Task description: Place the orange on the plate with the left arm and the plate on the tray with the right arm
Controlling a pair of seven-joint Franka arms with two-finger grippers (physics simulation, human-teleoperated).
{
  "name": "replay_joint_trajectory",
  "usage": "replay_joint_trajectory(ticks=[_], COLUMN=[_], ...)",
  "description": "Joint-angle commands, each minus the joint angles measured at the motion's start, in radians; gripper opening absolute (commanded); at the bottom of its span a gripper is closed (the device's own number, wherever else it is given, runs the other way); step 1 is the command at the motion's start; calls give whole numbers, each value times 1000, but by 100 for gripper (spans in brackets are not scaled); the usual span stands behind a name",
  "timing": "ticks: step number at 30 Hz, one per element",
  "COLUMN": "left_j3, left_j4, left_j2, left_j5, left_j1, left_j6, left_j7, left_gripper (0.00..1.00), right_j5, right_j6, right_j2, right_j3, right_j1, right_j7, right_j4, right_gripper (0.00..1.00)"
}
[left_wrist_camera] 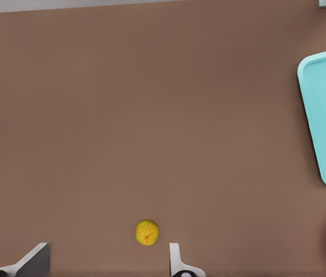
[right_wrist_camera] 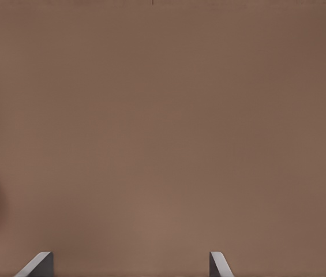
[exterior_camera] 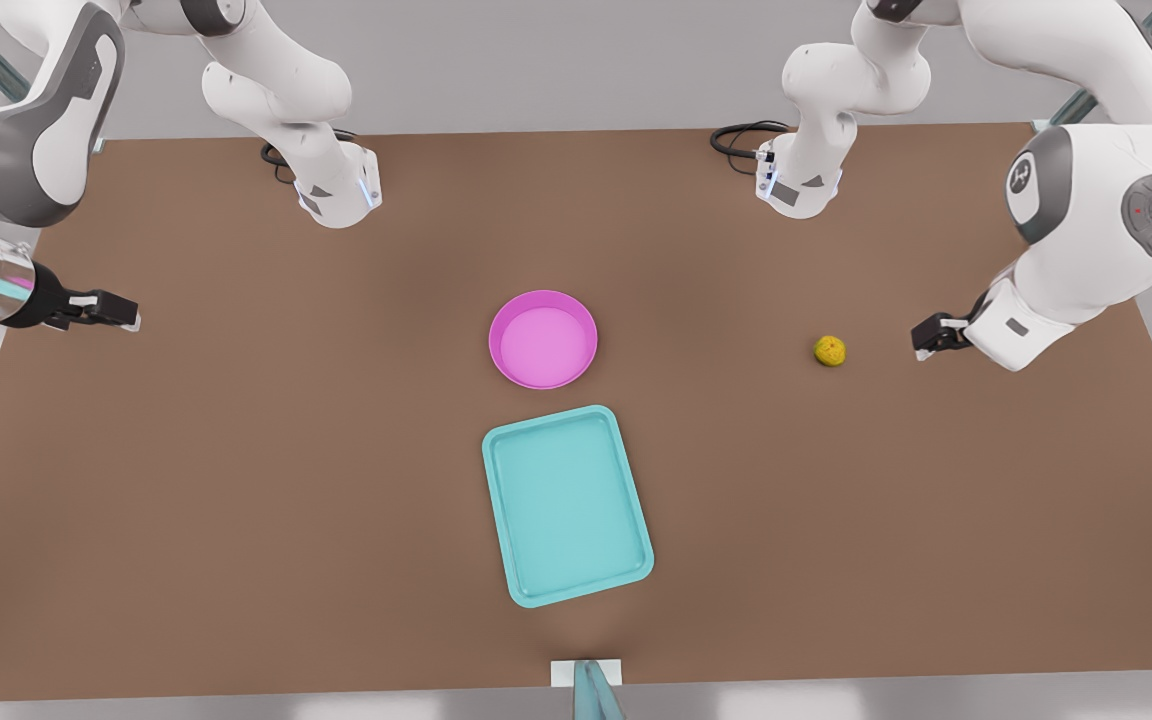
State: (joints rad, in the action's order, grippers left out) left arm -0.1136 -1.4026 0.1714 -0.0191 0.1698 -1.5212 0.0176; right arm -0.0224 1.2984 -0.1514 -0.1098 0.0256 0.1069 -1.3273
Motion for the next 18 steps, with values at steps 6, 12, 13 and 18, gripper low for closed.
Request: replay_joint_trajectory(ticks=[6,12,13,18], left_j3=[-9,-20,-20,-20], left_j4=[-634,-797,-806,-858], left_j2=[60,94,94,99], left_j5=[4,-4,-4,-4], left_j1=[2,2,2,2], left_j6=[-513,-686,-680,-708], left_j7=[101,-122,-160,-197], left_gripper=[100,100,100,100], right_j5=[2,4,4,4], right_j6=[7,7,7,7], right_j2=[-2,-8,-10,-14], right_j3=[1,1,1,1], right_j1=[0,-1,0,0], right_j7=[28,28,28,28], right_j4=[-6,-7,-7,-9], right_gripper=[100,100,100,100])
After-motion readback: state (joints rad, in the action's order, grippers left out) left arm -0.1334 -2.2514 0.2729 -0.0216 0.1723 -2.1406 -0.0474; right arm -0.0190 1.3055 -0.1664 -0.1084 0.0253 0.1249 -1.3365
